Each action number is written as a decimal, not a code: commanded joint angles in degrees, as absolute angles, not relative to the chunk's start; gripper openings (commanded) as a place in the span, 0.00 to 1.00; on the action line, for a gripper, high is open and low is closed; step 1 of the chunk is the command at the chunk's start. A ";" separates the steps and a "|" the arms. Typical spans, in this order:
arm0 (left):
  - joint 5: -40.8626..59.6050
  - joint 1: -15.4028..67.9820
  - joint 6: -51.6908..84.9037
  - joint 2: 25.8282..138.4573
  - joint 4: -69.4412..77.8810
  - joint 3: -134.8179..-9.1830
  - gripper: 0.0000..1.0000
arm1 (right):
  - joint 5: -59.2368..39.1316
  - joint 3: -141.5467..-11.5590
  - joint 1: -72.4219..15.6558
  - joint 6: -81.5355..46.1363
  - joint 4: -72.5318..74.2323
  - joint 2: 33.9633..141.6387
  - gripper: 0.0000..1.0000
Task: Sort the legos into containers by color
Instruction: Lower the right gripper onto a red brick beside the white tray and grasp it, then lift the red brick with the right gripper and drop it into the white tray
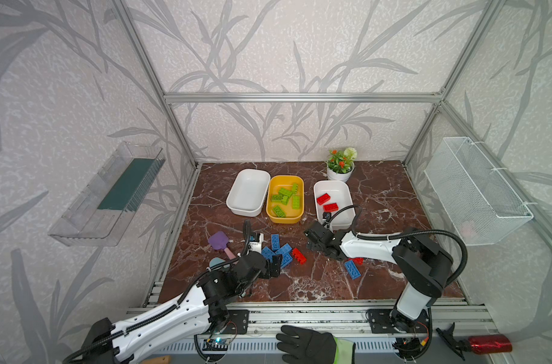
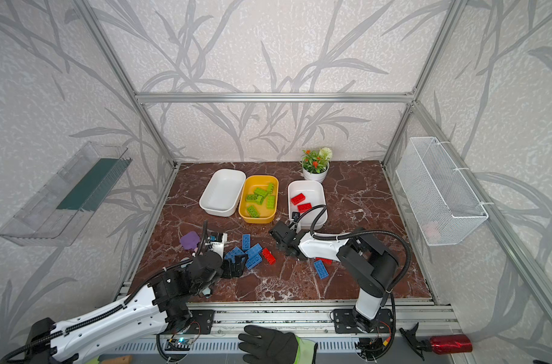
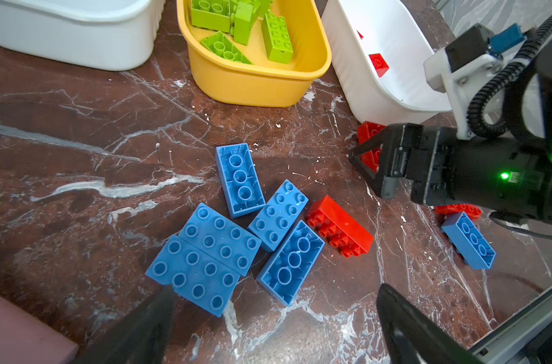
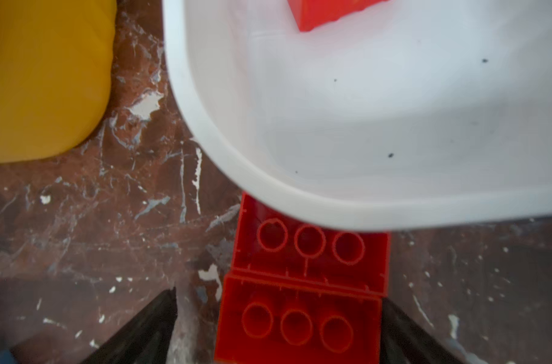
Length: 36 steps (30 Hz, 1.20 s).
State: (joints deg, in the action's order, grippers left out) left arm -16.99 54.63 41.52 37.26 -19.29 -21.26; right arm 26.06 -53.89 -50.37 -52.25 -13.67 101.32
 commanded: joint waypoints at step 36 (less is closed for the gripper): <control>-18.98 54.23 39.81 44.64 -15.01 -22.25 0.99 | 23.14 -60.67 -38.22 -29.93 -16.84 87.26 0.53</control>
State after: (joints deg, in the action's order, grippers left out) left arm -17.87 54.59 40.51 43.68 -16.51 -19.90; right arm 26.57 -58.15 -39.88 -33.23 -20.67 84.49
